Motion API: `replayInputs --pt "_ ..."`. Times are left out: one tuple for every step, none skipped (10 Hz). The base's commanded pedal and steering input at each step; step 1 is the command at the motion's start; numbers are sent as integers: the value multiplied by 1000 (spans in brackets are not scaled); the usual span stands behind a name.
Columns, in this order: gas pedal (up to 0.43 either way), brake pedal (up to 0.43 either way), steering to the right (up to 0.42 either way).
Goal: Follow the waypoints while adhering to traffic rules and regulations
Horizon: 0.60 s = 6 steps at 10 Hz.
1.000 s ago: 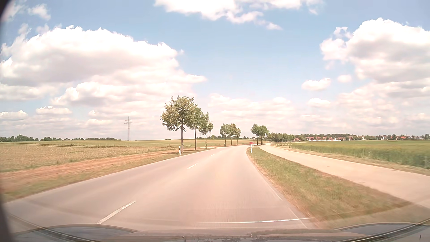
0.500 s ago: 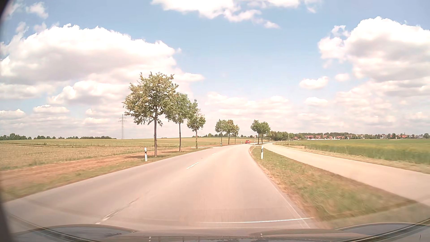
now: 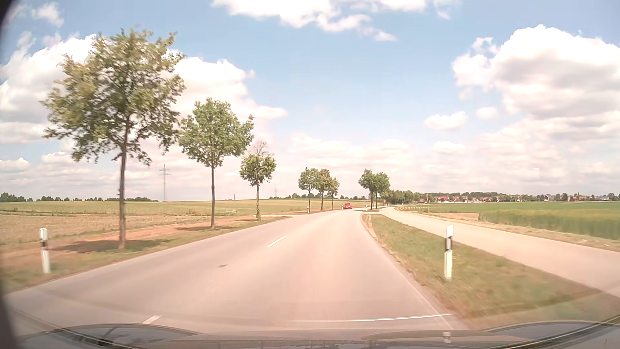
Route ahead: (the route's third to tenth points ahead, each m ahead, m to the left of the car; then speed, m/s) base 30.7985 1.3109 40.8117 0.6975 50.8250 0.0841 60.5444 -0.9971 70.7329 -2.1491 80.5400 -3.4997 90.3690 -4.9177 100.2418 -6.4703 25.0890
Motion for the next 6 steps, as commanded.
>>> replayInputs --pt "118 12 11" --pt "118 12 11" --pt "118 12 11" --pt "130 12 11" --pt "130 12 11" --pt "138 12 12"
